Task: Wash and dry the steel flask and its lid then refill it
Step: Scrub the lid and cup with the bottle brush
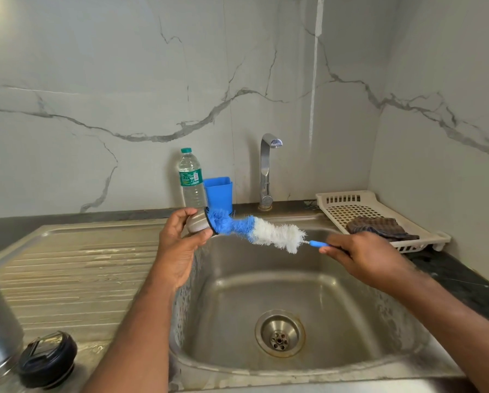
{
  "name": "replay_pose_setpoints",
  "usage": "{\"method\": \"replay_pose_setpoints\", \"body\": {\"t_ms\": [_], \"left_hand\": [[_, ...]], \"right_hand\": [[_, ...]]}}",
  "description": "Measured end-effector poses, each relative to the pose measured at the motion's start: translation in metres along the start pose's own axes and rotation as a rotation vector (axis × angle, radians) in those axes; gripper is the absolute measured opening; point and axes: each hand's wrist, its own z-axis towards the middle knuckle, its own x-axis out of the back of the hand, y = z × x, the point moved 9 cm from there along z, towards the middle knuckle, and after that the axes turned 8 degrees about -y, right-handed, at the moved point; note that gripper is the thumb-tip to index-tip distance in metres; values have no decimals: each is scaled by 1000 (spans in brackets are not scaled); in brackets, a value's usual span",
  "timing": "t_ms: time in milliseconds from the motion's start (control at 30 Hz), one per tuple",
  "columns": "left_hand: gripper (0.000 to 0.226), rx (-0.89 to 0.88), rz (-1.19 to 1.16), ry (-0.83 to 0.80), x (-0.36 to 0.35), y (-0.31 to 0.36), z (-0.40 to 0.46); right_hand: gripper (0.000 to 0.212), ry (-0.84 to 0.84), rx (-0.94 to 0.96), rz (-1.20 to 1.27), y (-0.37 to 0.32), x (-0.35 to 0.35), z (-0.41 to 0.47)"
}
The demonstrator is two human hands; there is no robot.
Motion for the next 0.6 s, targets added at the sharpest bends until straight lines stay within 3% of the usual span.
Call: {"method": "replay_pose_setpoints", "body": {"t_ms": [133, 200, 233, 333, 433, 600], "left_hand": [[29, 60, 179, -38, 1, 0, -1], [19, 181, 297, -114, -5, -10, -2], [26, 245, 327, -142, -8, -16, -4], [42, 316, 168, -182, -23, -20, -10], [32, 251, -42, -189, -29, -13, -8], [47, 128, -187, -140, -21, -4, -3]], "right_hand": [[37, 258, 166, -316, -16, 29, -6], [36, 272, 218, -342, -21, 29, -7], [39, 253, 204, -328, -20, 27, -7], [46, 95, 77, -147, -2, 10, -4], [43, -164, 40, 211, 8, -15, -1], [42, -375, 33, 570, -1, -32, -6]]}}
